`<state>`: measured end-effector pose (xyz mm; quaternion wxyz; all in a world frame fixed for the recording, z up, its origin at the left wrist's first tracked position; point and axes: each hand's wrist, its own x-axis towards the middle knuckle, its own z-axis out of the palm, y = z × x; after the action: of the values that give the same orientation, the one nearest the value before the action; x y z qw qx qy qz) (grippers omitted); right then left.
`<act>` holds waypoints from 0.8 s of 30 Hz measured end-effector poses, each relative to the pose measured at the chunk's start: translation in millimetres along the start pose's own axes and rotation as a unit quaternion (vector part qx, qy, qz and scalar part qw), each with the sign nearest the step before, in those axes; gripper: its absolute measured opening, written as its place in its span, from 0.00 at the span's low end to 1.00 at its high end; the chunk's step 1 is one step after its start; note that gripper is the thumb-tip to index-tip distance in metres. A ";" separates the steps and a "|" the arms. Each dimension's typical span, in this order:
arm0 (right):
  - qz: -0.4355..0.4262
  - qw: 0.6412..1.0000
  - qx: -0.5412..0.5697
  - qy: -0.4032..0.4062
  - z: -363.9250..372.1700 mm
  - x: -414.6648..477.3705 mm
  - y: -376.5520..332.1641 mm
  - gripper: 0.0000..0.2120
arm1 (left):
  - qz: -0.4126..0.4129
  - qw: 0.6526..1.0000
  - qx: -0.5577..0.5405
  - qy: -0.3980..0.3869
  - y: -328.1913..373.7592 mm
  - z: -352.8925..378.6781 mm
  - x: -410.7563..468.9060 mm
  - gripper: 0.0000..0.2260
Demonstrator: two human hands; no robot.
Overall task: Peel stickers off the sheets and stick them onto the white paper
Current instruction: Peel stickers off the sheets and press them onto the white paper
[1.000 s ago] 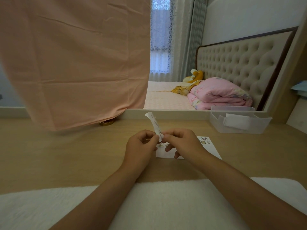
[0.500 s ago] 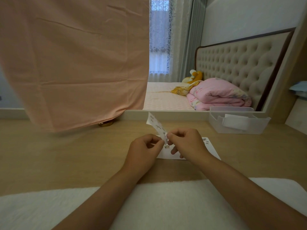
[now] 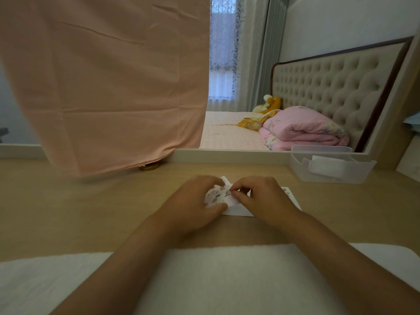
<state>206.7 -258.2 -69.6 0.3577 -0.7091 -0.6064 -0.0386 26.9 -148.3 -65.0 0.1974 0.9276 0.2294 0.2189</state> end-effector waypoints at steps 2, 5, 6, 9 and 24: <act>-0.001 1.000 -0.011 -0.021 0.1 -1.6 1.2 0.07 | -0.013 0.999 -0.016 -0.046 -1.6 8.4 0.2 0.20; -0.015 0.996 -0.051 -0.070 -0.9 -4.4 4.7 0.06 | -0.017 0.996 -0.011 -0.083 -7.2 15.7 3.0 0.19; -0.020 0.993 -0.073 -0.088 -1.0 -5.3 5.8 0.06 | -0.014 0.995 0.003 -0.095 -10.0 18.0 3.9 0.20; -0.042 0.982 -0.138 -0.122 -0.5 -7.2 8.4 0.08 | 0.003 0.992 0.058 -0.112 -16.8 25.5 5.5 0.20; -0.222 0.957 -0.188 -0.016 11.6 -10.2 20.6 0.10 | -0.004 0.992 0.104 -0.067 -23.4 34.3 2.6 0.21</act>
<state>218.0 -260.5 -92.7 0.1909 -0.6117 -0.7359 -0.2187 38.1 -137.0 -103.4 0.1157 0.9547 0.2410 0.1308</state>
